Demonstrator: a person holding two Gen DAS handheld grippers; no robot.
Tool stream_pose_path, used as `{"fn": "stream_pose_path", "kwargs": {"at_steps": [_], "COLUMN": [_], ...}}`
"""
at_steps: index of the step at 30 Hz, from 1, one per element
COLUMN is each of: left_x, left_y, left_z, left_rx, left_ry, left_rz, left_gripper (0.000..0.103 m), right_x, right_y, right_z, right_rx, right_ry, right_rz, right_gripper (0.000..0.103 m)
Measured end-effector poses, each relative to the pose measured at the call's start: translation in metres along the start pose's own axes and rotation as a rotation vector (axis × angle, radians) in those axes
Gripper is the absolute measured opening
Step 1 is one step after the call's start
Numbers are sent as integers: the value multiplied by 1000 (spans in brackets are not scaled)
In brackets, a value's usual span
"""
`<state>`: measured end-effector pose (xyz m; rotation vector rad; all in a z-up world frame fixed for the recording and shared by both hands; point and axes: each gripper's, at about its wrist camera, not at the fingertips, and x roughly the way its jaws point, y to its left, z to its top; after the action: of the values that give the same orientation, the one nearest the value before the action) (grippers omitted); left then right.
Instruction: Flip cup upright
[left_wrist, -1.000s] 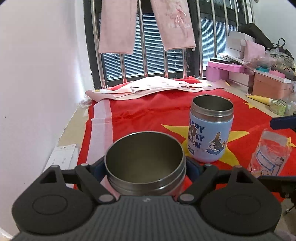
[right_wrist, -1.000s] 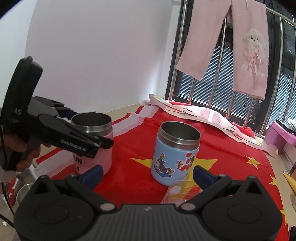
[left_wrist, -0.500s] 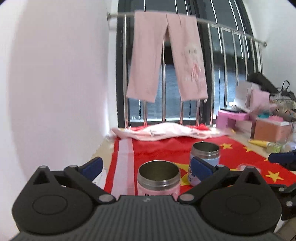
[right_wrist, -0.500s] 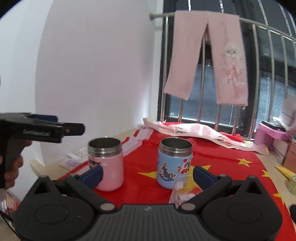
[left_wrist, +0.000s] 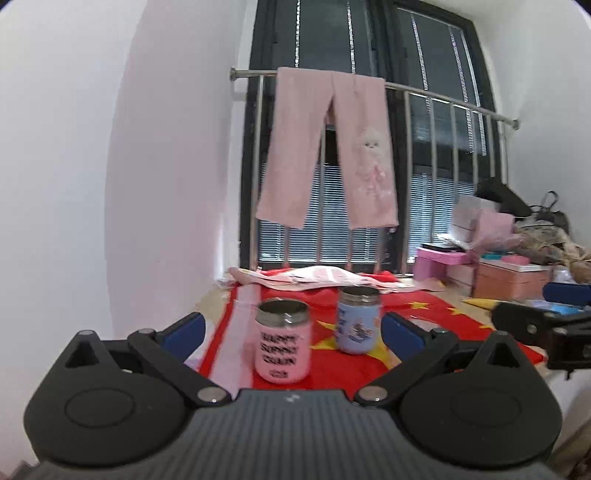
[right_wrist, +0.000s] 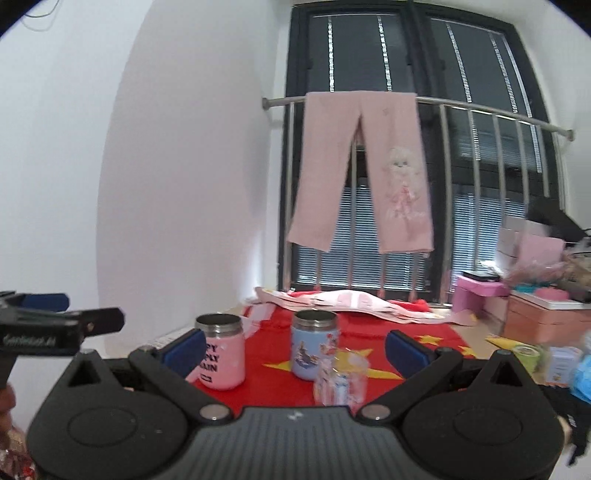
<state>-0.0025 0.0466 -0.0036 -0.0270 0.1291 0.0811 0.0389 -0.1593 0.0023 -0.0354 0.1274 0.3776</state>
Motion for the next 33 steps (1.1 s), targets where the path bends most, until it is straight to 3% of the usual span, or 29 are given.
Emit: {"fn": "stream_pose_path", "kwargs": {"at_steps": [33], "left_x": [4], "left_y": [-15], "left_z": [-15], "left_rx": [-16], "left_ry": [38], "left_rz": [-31], "left_gripper": [103], "right_x": [-6], "right_y": [-8], "right_z": [-15], "right_rx": [44], "right_ry": [32], "right_rz": [-36], "right_gripper": [103]}}
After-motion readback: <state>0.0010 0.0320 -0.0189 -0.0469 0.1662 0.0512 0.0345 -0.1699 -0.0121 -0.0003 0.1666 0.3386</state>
